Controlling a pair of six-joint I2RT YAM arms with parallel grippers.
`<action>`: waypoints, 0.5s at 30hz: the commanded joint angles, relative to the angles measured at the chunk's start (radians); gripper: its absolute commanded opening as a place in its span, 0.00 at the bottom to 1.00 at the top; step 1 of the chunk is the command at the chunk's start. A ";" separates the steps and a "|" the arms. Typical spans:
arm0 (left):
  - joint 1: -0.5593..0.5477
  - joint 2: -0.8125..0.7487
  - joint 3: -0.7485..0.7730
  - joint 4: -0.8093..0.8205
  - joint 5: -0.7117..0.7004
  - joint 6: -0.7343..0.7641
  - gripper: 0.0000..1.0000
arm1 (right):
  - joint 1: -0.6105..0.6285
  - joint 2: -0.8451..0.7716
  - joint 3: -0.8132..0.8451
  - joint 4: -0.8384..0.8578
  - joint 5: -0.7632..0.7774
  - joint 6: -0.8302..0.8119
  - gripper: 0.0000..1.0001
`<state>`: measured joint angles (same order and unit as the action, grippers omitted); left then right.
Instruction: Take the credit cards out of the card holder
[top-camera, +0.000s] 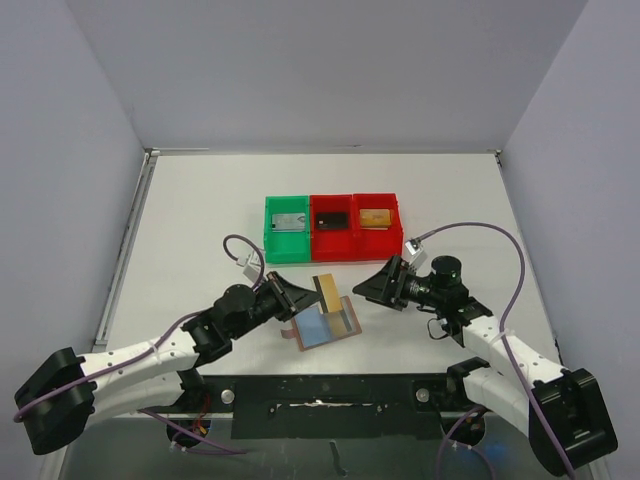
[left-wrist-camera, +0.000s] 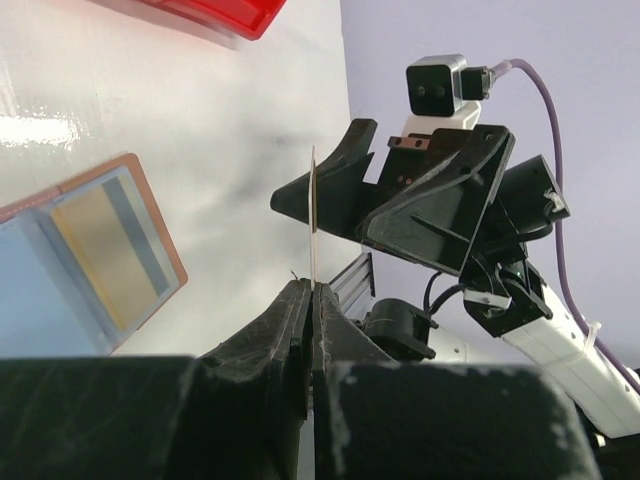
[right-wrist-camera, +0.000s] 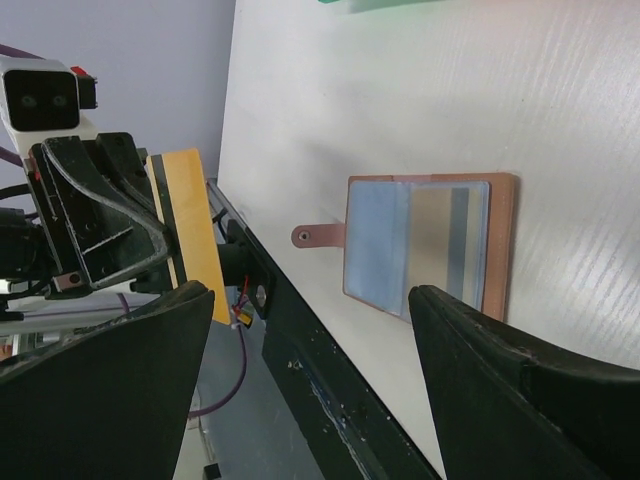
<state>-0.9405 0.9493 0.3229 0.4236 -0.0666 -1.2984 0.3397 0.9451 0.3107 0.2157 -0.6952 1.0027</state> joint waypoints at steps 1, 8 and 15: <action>0.006 -0.035 -0.041 0.086 0.014 -0.012 0.00 | -0.005 0.028 0.060 0.052 -0.034 0.000 0.81; 0.015 -0.074 -0.046 0.102 0.007 0.026 0.00 | -0.002 0.060 0.122 0.083 0.014 -0.006 0.83; 0.047 -0.066 -0.057 0.179 0.054 0.015 0.00 | 0.000 0.028 0.099 0.177 -0.037 0.022 0.70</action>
<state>-0.9073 0.8932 0.2455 0.4835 -0.0429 -1.2968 0.3401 0.9985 0.3927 0.2909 -0.6918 1.0149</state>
